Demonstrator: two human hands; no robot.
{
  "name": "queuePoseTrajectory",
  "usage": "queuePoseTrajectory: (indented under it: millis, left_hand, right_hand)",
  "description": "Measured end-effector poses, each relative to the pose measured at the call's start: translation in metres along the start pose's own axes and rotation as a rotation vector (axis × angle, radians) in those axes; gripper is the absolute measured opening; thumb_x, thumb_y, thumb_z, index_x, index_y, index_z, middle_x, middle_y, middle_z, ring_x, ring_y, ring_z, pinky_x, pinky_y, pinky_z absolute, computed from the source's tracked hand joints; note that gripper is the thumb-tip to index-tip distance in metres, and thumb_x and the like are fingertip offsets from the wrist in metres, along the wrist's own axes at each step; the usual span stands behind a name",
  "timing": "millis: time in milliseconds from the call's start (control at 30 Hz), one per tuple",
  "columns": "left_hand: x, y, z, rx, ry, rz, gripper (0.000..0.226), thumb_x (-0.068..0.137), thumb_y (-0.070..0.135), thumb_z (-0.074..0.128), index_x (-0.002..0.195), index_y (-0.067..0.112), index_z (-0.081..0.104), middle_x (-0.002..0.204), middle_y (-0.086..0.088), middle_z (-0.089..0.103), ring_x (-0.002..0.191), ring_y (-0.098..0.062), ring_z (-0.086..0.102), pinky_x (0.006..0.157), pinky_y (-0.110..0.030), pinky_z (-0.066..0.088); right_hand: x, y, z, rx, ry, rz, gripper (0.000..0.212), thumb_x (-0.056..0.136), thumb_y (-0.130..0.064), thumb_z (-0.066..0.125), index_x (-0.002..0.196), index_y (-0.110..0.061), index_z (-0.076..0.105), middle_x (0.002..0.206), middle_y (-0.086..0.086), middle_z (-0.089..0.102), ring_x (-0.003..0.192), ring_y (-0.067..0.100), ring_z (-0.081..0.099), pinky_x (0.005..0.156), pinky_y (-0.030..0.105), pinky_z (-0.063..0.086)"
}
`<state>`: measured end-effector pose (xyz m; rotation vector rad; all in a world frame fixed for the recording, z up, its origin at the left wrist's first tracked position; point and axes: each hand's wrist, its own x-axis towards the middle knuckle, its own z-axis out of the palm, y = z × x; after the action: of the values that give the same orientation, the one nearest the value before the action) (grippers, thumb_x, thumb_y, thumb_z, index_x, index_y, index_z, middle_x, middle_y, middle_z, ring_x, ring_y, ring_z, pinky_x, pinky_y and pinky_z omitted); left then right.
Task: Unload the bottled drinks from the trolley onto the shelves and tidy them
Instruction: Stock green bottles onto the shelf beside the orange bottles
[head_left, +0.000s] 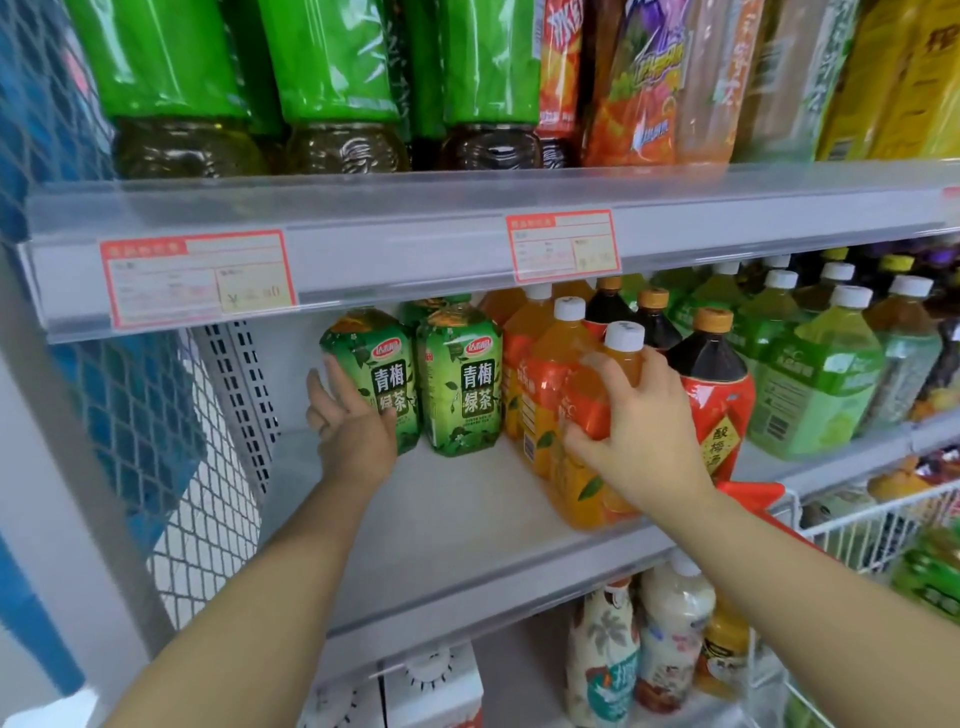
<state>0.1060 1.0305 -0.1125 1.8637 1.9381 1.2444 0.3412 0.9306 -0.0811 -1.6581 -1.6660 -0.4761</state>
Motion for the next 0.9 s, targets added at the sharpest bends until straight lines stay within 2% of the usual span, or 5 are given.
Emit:
queuePoseTrajectory:
  millis: [233,533,733,833,900]
  left_hand:
    - [-0.023,-0.022,0.018,0.465,-0.265,0.083,0.077,0.095,0.033,0.045,0.147,0.033,-0.012,0.141,-0.010,-0.046,0.143,-0.034,-0.003,0.112,-0.055,0.020]
    - [0.018,-0.020,0.001,0.426,-0.395,0.064,0.077,0.093,0.037,0.052,0.150,0.033,-0.001,0.148,-0.004,-0.038,0.141,-0.037,0.017,0.108,-0.052,0.031]
    - [-0.018,0.003,-0.013,0.252,-0.174,0.192,0.053,0.092,0.027,0.054,0.142,0.020,0.038,0.157,-0.007,0.012,0.134,-0.033,0.034,0.104,-0.045,0.036]
    - [-0.063,0.039,-0.014,0.009,-0.045,0.407,0.033,0.090,0.020,0.054,0.123,0.020,0.059,0.134,0.002,0.050,0.114,-0.022,0.054,0.096,-0.041,0.044]
    - [-0.092,0.070,-0.008,-0.130,-0.065,0.552,0.028,0.088,0.024,0.049,0.112,0.022,0.064,0.116,0.006,0.059,0.101,-0.018,0.059,0.088,-0.042,0.048]
  right_hand:
    - [0.000,0.001,0.001,0.005,0.009,-0.017,0.062,0.069,-0.039,0.066,0.126,-0.021,0.048,0.110,0.020,0.048,0.098,0.036,0.048,0.083,0.045,0.044]
    - [0.001,0.004,0.003,0.000,0.000,-0.023,0.064,0.070,-0.042,0.066,0.127,-0.023,0.045,0.117,0.022,0.046,0.103,0.039,0.048,0.086,0.048,0.047]
    - [0.003,0.004,-0.002,-0.003,-0.089,-0.031,0.071,0.071,-0.050,0.070,0.132,-0.023,0.045,0.129,0.024,0.041,0.115,0.042,0.044,0.096,0.051,0.041]
    - [0.006,0.007,-0.024,0.078,-0.335,-0.053,0.079,0.076,-0.056,0.064,0.143,-0.032,0.030,0.151,0.025,0.013,0.140,0.040,0.012,0.114,0.050,0.021]
    - [0.005,0.017,-0.052,0.198,-0.470,-0.085,0.067,0.081,-0.048,0.063,0.140,-0.031,0.036,0.154,0.017,0.012,0.144,0.028,0.009,0.114,0.031,0.018]
